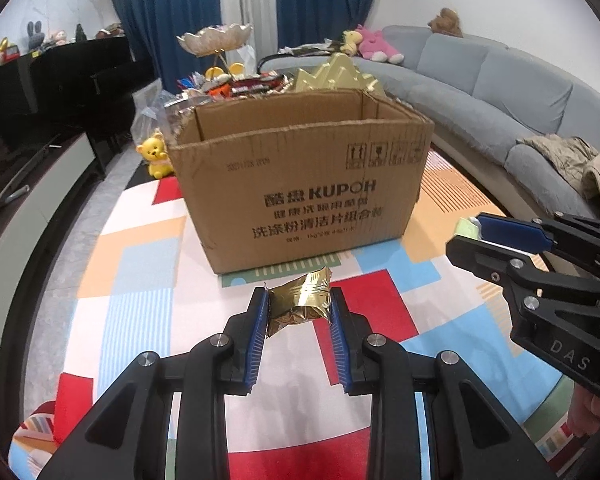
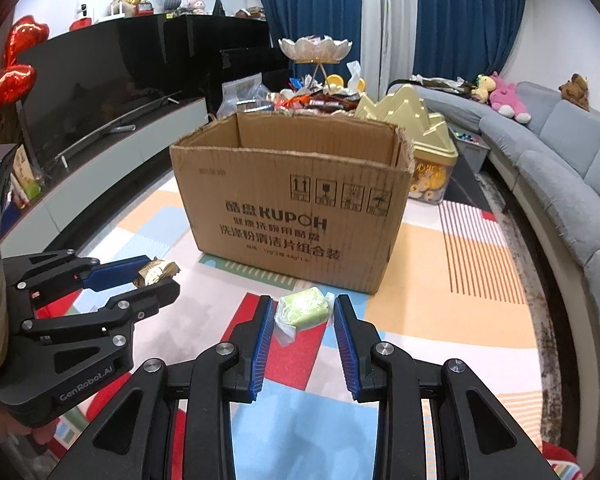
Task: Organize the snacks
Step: 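Lift both held candies and carry them over the open box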
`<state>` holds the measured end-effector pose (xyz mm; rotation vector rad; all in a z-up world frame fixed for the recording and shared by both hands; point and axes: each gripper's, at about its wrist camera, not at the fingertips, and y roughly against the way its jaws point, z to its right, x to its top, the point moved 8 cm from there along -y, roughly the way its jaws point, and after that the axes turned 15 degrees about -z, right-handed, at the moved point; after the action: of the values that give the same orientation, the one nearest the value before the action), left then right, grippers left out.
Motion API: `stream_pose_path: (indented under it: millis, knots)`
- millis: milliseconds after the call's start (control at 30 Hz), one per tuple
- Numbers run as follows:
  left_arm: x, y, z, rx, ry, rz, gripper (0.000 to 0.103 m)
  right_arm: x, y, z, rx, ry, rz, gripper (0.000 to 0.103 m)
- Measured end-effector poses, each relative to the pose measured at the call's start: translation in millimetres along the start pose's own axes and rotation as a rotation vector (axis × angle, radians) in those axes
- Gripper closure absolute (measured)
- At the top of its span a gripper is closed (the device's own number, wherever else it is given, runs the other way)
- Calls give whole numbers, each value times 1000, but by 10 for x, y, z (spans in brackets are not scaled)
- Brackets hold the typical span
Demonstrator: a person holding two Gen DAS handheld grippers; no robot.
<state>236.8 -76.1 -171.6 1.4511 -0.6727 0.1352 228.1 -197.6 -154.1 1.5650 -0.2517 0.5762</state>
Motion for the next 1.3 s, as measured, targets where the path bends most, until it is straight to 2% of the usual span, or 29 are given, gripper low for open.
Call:
stream_pose_path:
  millis: [200,600,933,1300]
  knots:
    - [78,163,-43,8,45,20,73,38,230,35,-45,-24,35,71]
    - [225,462,-16,19,55,71,73,196,645,98,-97,-57,112,71]
    - [378,641,-60,26,63,100,73,344,812,114,-106,-65,151,71]
    - [676,808,-132,34,64,128,73,674,952,119,-89,-86,190,71]
